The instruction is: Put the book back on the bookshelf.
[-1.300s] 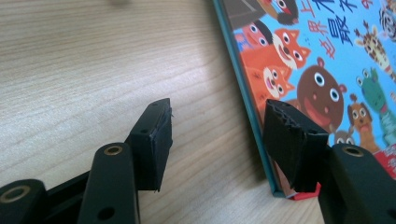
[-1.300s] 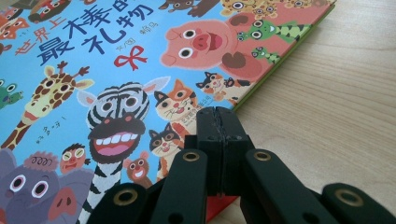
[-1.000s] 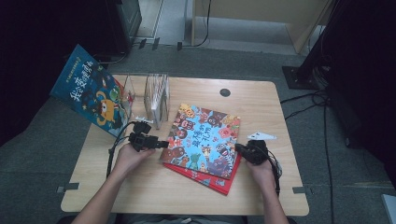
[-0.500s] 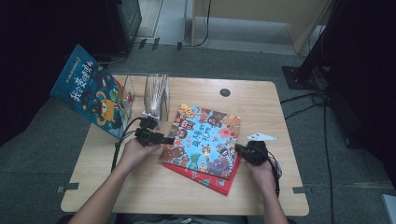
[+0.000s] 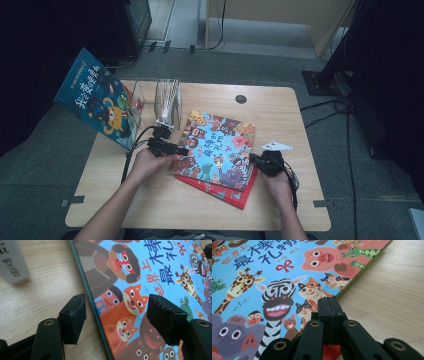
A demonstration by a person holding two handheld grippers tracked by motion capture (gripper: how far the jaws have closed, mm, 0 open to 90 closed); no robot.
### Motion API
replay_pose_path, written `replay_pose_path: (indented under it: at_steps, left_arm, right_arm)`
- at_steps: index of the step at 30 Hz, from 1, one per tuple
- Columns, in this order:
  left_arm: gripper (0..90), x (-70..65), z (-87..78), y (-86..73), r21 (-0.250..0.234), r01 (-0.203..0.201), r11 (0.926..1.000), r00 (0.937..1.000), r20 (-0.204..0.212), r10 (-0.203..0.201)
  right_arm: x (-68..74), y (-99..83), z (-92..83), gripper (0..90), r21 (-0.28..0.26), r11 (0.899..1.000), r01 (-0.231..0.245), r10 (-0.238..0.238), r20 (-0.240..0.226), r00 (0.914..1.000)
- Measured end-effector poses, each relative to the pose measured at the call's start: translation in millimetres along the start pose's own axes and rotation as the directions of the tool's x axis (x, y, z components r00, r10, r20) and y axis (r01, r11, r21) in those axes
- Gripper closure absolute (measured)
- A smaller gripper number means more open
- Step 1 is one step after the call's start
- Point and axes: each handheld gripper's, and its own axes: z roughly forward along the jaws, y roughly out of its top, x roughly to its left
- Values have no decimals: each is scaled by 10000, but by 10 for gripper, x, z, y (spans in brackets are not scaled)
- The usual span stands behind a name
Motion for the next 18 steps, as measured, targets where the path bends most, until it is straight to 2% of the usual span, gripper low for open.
replay_pose_path:
  at_steps: [1,4,6,7,9,12,14,16,18]
  left_arm:
    - [323,-1,0,0,-47,45,10000,10000,-19,-45]
    - [292,-27,-6,5,-28,90,10000,9989,-462,-91]
    - [298,-89,-4,0,183,-98,9998,9947,-1017,116]
    - [315,-111,-7,2,374,-136,9992,9935,-1125,177]
    - [332,-118,-17,6,561,134,9983,9942,-1070,-73]
    - [395,-73,-47,1,700,565,9959,9961,-723,-515]
    - [411,-68,-62,-10,717,669,9952,9963,-583,-628]
    - [424,-66,-96,-10,624,801,9948,9960,-442,-775]
    - [443,-54,-167,-2,278,994,9947,9949,-175,-990]
  right_arm:
    - [12,4,8,900,8,10000,-9,9,-7,10000]
    - [45,11,41,900,-85,9999,-72,71,-128,9999]
    - [66,17,58,900,-119,9999,-13,12,-111,9999]
    - [72,19,61,900,-119,9999,26,-27,-88,10000]
    - [62,18,61,900,-123,9999,-79,77,-156,9998]
    - [35,16,55,900,-100,9998,-154,151,-329,9993]
    - [34,19,52,900,-50,9999,-154,152,-313,9994]
    - [34,23,48,900,4,9999,-124,124,-316,9994]
    - [25,23,46,900,26,9998,-172,173,-409,9990]
